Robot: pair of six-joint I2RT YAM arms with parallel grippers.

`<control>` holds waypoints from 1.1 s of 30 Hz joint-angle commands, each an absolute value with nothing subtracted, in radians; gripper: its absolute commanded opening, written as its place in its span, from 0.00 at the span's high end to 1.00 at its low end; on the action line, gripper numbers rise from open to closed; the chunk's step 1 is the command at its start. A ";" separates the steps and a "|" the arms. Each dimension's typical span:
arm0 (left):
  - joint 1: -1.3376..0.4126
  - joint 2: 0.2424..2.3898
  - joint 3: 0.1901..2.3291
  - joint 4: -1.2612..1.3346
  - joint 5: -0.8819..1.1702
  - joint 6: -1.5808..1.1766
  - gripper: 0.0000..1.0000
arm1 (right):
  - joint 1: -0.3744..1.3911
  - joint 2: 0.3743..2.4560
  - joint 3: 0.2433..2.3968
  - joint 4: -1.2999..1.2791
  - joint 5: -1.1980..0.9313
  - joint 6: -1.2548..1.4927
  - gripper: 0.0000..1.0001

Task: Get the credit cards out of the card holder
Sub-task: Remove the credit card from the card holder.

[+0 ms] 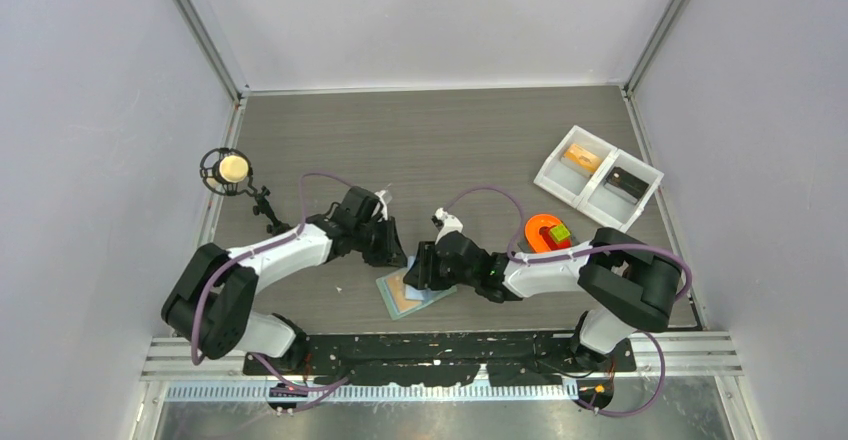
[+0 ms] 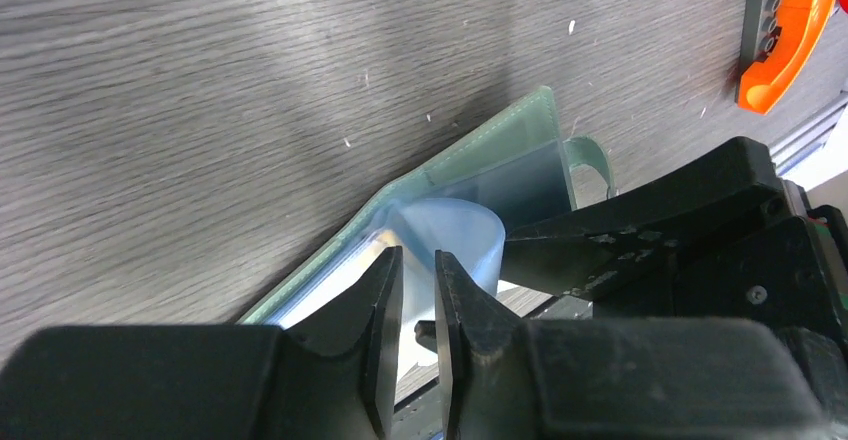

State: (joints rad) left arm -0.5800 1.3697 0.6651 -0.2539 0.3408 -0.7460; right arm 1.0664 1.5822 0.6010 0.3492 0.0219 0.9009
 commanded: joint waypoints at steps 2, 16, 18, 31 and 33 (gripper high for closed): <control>-0.575 1.418 0.711 -0.194 0.457 -0.721 0.80 | 1.061 1.535 0.600 0.396 0.014 0.890 0.51; -0.604 1.451 0.720 -0.135 0.582 -0.739 0.79 | 1.056 1.360 0.637 0.111 0.160 0.819 0.31; -0.617 1.460 0.726 -0.124 0.583 -0.746 0.79 | 1.054 1.319 0.644 0.047 0.184 0.805 0.30; -0.592 1.382 0.791 -0.282 0.418 -0.724 0.76 | 1.080 1.158 0.672 -0.097 0.218 0.722 0.35; -0.555 1.318 0.778 -0.338 0.368 -0.709 0.74 | 1.105 1.186 0.693 -0.101 0.230 0.720 0.34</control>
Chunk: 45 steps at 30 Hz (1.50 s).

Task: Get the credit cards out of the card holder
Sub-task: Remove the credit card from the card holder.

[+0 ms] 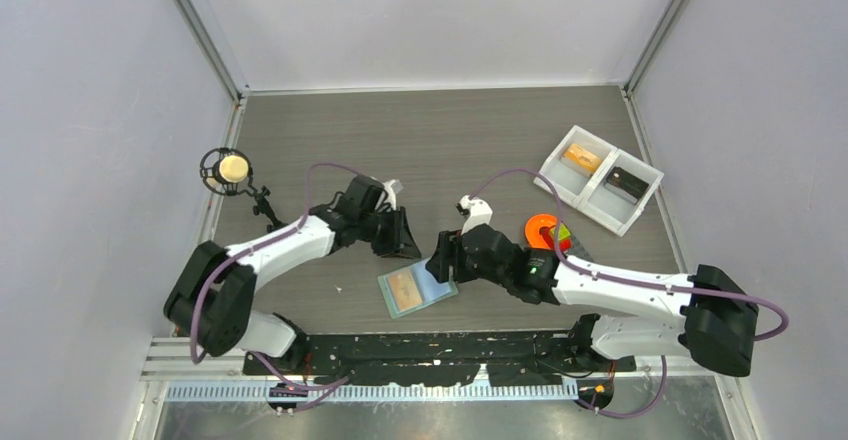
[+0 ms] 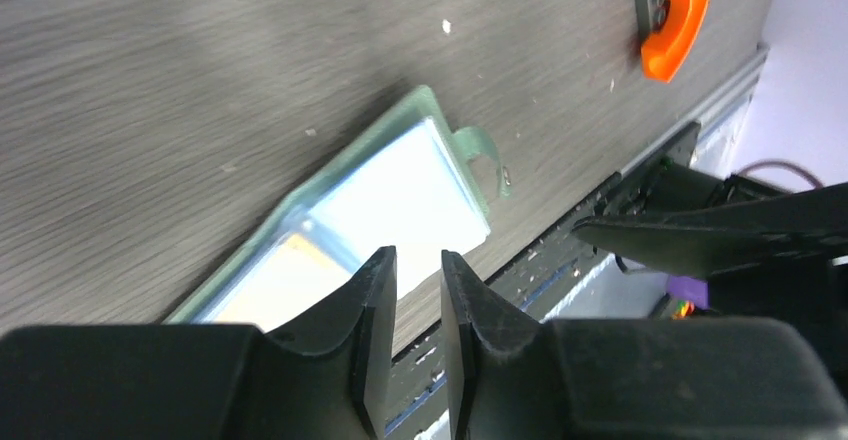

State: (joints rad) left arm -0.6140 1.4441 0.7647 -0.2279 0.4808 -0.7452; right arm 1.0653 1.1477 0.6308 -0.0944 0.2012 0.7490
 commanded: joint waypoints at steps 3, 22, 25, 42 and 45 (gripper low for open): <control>-0.514 1.224 0.768 -0.434 0.273 -0.679 0.68 | 1.134 1.248 0.736 -0.100 0.236 0.716 0.33; -0.500 0.937 0.742 -0.735 -0.008 -0.631 0.33 | 1.312 1.707 1.094 -0.303 0.361 0.644 0.21; -0.500 0.927 0.728 -0.732 -0.005 -0.633 0.33 | 1.317 1.742 1.122 -0.333 0.368 0.648 0.20; -0.496 0.911 0.670 -0.701 0.034 -0.651 0.32 | 1.316 1.791 1.104 -0.327 0.405 0.673 0.31; -0.497 0.913 0.665 -0.694 0.039 -0.653 0.32 | 1.311 1.791 1.090 -0.311 0.398 0.682 0.34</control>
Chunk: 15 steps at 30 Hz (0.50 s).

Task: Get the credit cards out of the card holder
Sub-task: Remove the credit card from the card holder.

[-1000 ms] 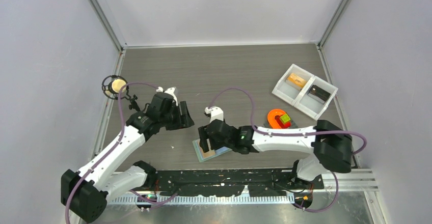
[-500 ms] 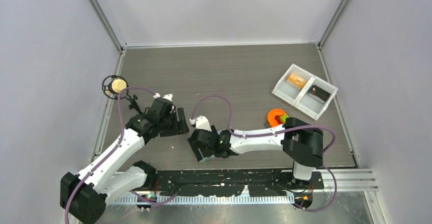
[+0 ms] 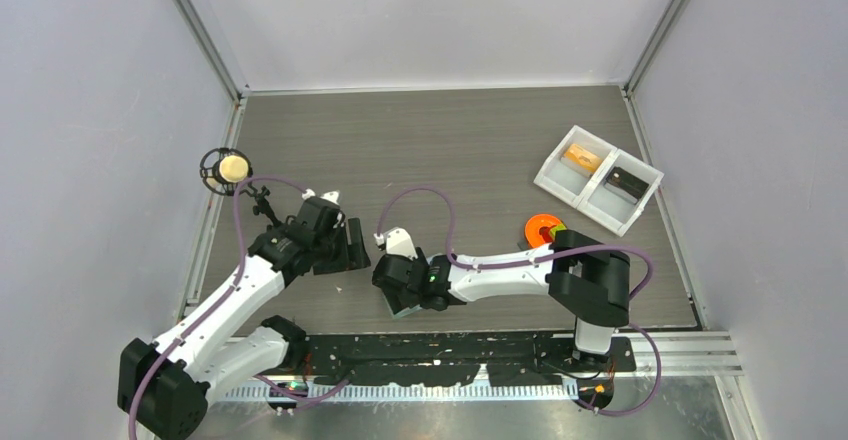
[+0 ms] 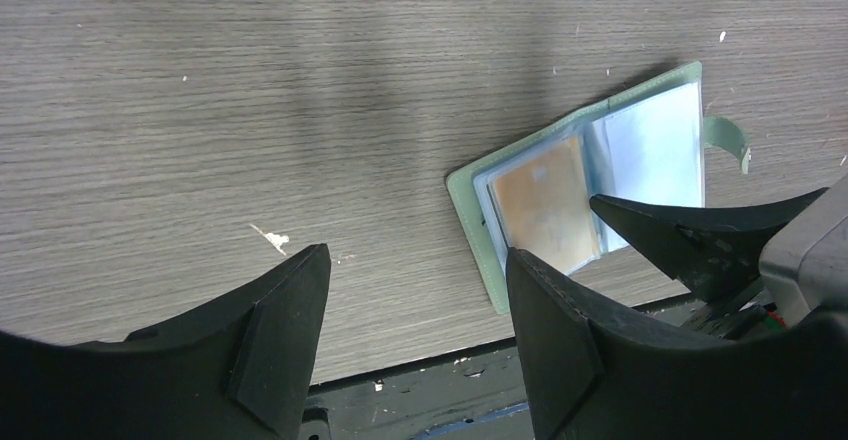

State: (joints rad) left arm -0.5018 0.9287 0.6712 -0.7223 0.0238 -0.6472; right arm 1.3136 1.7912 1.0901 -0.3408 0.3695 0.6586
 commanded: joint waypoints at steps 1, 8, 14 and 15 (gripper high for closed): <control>-0.497 0.914 0.662 -0.690 0.042 -0.655 0.33 | 1.310 1.791 1.082 -0.301 0.395 0.685 0.34; -0.496 0.924 0.642 -0.664 0.073 -0.664 0.34 | 1.292 1.783 1.050 -0.268 0.377 0.702 0.39; -0.496 0.941 0.630 -0.638 0.087 -0.667 0.36 | 1.280 1.762 1.022 -0.242 0.370 0.716 0.46; -0.497 0.948 0.626 -0.631 0.096 -0.667 0.37 | 1.275 1.749 1.011 -0.229 0.369 0.718 0.49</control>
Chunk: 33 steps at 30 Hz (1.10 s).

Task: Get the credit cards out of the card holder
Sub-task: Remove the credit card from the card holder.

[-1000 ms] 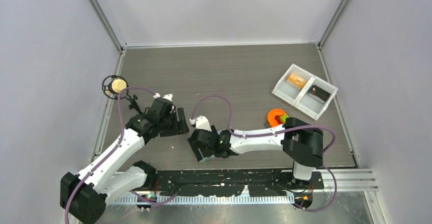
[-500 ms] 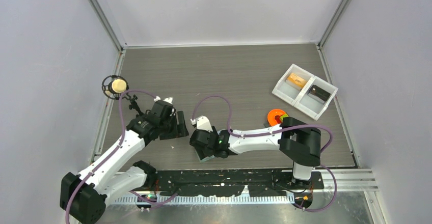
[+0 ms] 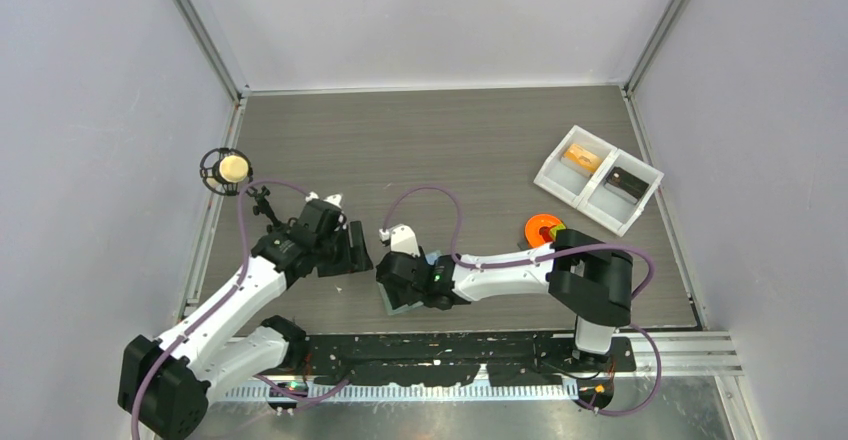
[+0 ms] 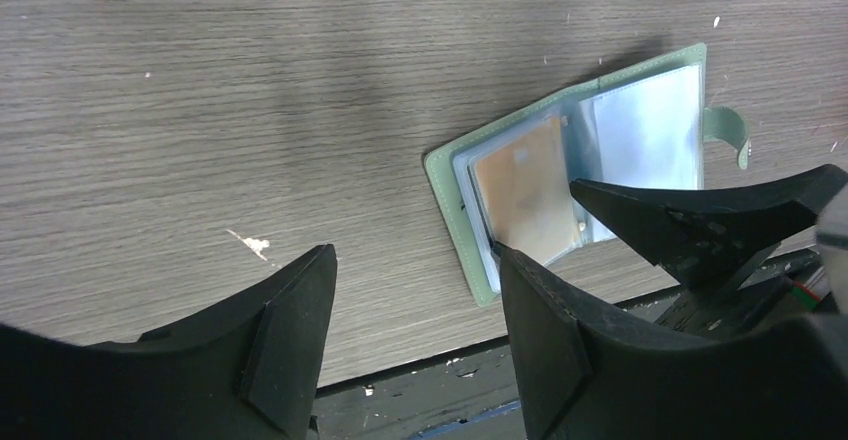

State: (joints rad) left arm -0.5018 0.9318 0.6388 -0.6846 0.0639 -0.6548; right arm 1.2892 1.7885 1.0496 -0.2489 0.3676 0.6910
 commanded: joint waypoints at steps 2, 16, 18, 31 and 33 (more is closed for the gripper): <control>-0.497 0.966 0.618 -0.615 0.120 -0.667 0.39 | 1.265 1.725 0.988 -0.200 0.356 0.726 0.51; -0.497 1.071 0.570 -0.477 0.246 -0.679 0.51 | 1.190 1.595 0.809 0.085 0.207 0.810 0.53; -0.497 1.095 0.570 -0.458 0.257 -0.680 0.53 | 1.179 1.580 0.775 0.118 0.185 0.820 0.53; -0.497 1.217 0.582 -0.341 0.351 -0.692 0.71 | 1.134 1.546 0.697 0.230 0.112 0.867 0.53; -0.497 1.229 0.587 -0.333 0.358 -0.692 0.73 | 1.130 1.541 0.690 0.237 0.107 0.869 0.53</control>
